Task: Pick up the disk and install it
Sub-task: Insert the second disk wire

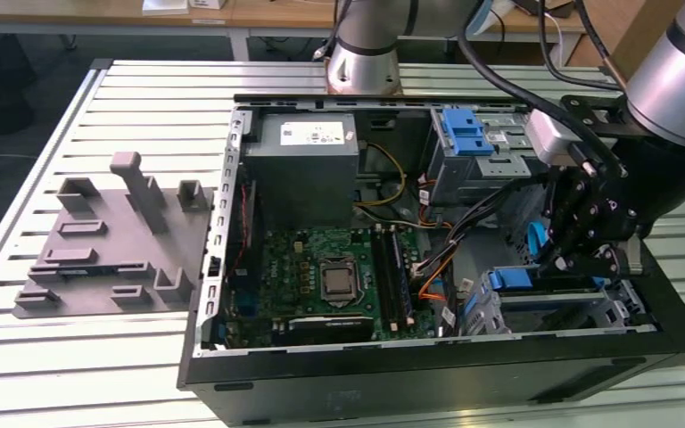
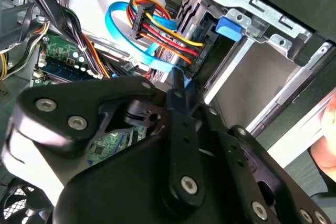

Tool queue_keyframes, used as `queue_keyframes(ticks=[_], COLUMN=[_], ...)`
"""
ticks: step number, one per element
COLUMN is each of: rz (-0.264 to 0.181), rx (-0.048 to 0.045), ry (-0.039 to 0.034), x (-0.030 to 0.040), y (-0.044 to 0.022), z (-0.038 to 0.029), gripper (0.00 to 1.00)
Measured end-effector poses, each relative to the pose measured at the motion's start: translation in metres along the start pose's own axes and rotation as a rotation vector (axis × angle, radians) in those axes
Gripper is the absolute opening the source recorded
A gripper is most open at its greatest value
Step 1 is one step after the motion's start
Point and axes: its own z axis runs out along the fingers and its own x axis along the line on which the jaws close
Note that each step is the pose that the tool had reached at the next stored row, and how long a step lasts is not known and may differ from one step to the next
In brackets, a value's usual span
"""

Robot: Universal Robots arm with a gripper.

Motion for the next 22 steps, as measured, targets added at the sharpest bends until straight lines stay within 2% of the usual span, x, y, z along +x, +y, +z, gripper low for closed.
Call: queue_keyframes(ticks=[1,2,6,22], rz=[0.0,0.0,0.0,0.0], rx=[-0.0001,-0.0001,-0.0001,-0.0001], ry=[0.0001,0.0,0.0003,0.0003], x=[0.0,0.0,0.0001,0.0004], y=[0.0,0.0,0.0001,0.0005], z=[0.0,0.0,-0.001,-0.0121], gripper=[0.17,0.24,0.24,0.24])
